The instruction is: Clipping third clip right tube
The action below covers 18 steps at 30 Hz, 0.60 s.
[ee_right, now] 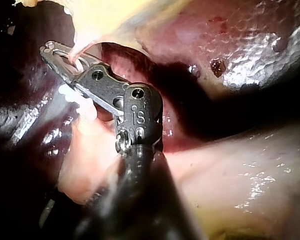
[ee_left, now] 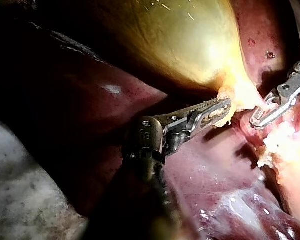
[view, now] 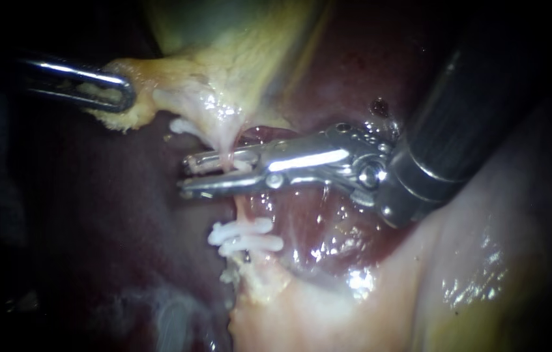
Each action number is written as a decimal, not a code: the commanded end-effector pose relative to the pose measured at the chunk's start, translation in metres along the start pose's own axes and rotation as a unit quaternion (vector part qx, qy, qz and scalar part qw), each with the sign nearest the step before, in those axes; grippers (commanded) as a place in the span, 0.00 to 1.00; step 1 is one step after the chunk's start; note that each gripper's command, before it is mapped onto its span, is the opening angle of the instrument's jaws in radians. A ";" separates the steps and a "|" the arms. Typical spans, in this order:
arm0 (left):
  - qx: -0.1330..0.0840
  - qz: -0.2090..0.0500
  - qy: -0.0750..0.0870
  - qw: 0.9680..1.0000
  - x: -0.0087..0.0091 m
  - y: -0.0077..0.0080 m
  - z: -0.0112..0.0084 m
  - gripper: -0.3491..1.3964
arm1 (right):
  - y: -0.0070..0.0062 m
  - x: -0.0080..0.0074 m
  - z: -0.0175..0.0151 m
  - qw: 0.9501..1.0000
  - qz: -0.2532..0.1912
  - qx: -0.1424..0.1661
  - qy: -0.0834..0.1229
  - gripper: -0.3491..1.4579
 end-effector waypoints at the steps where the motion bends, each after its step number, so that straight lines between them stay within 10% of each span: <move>1: 0.000 0.000 0.000 1.000 0.0000 0.0000 0.0000 0.00 | -0.0002 0.0003 0.0001 1.000 0.004 -0.005 -0.008 0.00; 18: 0.000 0.000 0.000 1.000 0.0000 0.0000 0.0000 0.00 | -0.0002 0.0003 -0.0001 1.000 0.007 -0.014 -0.022 0.00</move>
